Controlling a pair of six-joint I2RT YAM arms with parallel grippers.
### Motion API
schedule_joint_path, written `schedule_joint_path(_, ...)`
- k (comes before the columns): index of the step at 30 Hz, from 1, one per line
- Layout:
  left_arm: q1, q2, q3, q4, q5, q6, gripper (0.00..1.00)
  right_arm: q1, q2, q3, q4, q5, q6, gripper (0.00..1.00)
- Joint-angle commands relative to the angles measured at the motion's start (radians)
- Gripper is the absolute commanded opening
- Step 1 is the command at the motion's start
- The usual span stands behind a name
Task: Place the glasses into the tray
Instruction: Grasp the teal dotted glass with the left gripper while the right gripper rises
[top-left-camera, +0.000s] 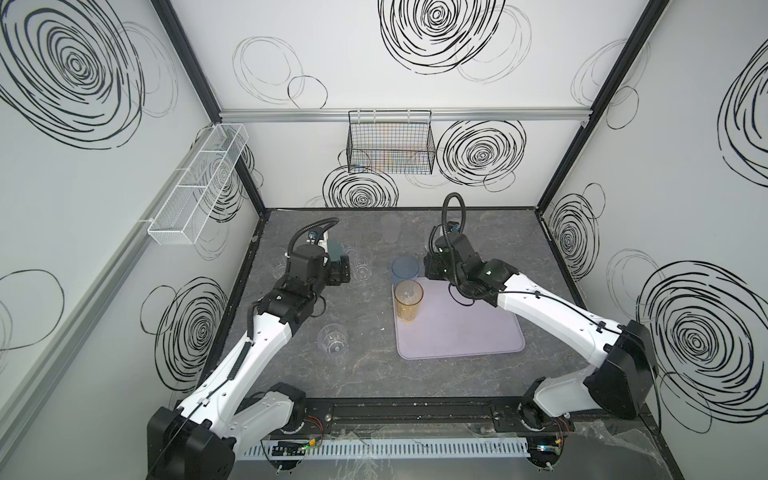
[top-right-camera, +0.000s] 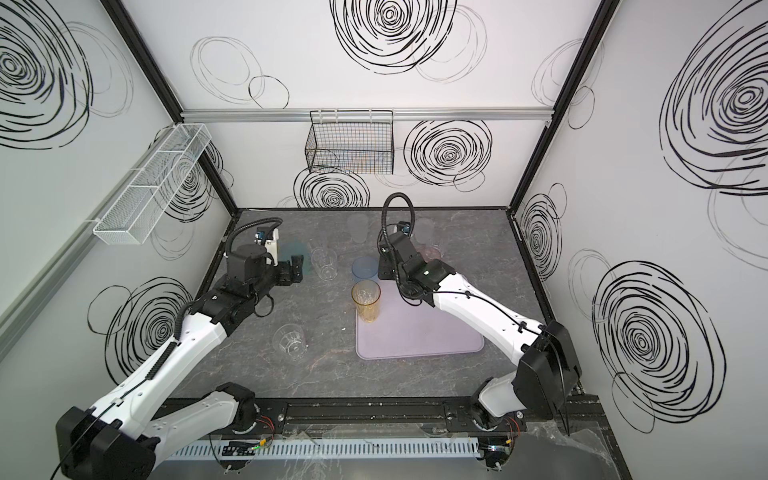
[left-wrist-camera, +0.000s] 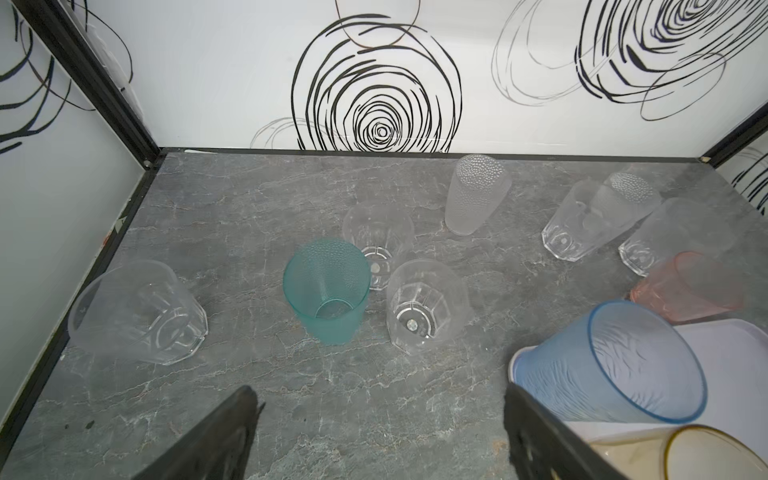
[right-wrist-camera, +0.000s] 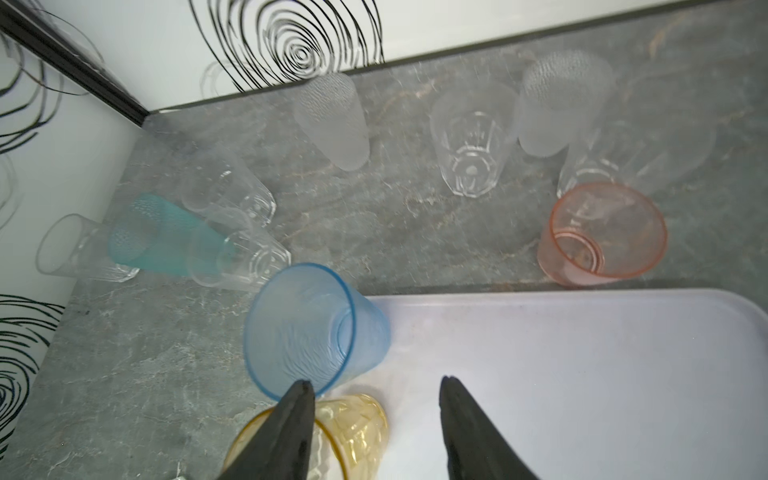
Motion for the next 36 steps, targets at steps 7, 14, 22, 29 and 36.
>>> schedule_joint_path(7, 0.295, 0.058, -0.036, 0.125, 0.338, -0.187, 0.88, 0.064, 0.092, 0.128, -0.022, 0.043, -0.081, 0.53)
schedule_joint_path(14, 0.335, 0.223, 0.033, 0.146, 0.348, -0.197, 0.83, 0.034, 0.071, 0.052, 0.044, 0.03, -0.116, 0.54)
schedule_joint_path(22, 0.33, 0.451, 0.188, 0.079, 0.279, -0.108, 0.76, -0.02, -0.01, -0.064, 0.118, -0.043, -0.117, 0.54)
schedule_joint_path(29, 0.329, 0.594, 0.327, 0.0, 0.254, -0.054, 0.63, -0.041, -0.074, -0.199, 0.172, -0.104, -0.083, 0.54)
schedule_joint_path(36, 0.327, 0.663, 0.346, -0.015, 0.208, -0.026, 0.49, -0.05, -0.093, -0.25, 0.189, -0.125, -0.097, 0.54)
